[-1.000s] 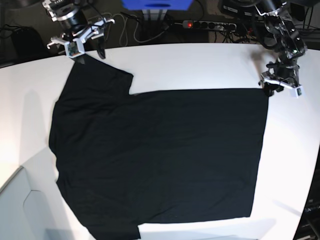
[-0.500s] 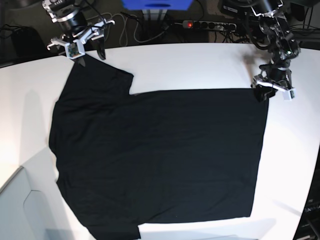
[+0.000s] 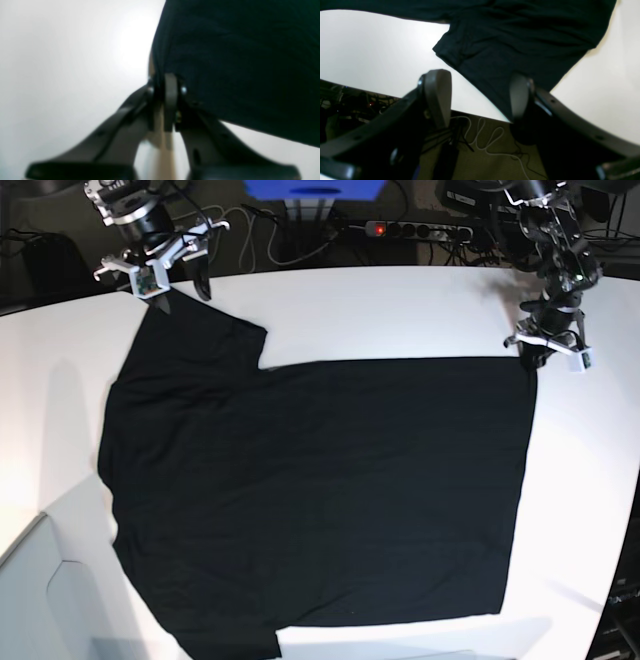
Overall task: Fold the T-shirt properly
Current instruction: 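Grasp the shoulder edges of the black shirt with both grippers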
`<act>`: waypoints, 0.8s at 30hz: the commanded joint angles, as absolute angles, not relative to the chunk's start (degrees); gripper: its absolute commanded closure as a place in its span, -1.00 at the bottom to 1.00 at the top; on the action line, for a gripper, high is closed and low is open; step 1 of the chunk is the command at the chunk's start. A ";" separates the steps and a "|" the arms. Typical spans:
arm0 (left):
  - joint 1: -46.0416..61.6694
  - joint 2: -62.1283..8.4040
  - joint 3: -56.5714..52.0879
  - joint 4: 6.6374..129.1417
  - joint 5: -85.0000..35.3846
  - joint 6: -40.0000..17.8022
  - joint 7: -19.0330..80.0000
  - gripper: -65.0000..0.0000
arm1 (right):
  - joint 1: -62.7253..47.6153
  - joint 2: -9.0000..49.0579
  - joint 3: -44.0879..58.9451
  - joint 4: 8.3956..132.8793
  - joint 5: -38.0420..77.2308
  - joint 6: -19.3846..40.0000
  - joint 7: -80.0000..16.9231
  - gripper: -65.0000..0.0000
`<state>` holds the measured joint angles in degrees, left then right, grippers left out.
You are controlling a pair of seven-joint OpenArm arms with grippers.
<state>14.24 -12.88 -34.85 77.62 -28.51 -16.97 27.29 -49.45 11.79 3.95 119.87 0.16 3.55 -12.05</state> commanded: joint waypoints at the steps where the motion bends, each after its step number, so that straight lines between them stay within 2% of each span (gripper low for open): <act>1: 14.55 -13.23 -34.86 77.49 -26.95 -16.40 30.81 0.95 | -49.98 12.18 4.18 120.84 0.31 4.00 -10.86 -0.10; 10: 14.46 -13.32 -34.86 77.49 -26.95 -16.40 30.81 1.00 | -45.67 12.09 4.09 120.84 0.31 4.00 -21.58 -0.09; 16: 14.64 -13.32 -34.86 77.49 -26.95 -16.40 30.81 1.00 | -43.47 12.18 4.35 120.84 0.40 4.00 -22.64 -0.12; 21: 14.90 -13.32 -34.86 77.49 -26.95 -16.40 30.81 1.00 | -42.24 11.91 6.11 119.69 0.57 4.00 -22.64 -0.37; 24: 14.90 -13.32 -34.86 77.49 -26.95 -16.40 31.08 1.00 | -40.48 11.74 7.69 115.38 0.57 4.00 -22.73 -0.44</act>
<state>14.28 -13.04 -34.94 77.62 -28.58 -16.99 27.68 -40.10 11.51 7.44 114.43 0.47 3.57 -23.68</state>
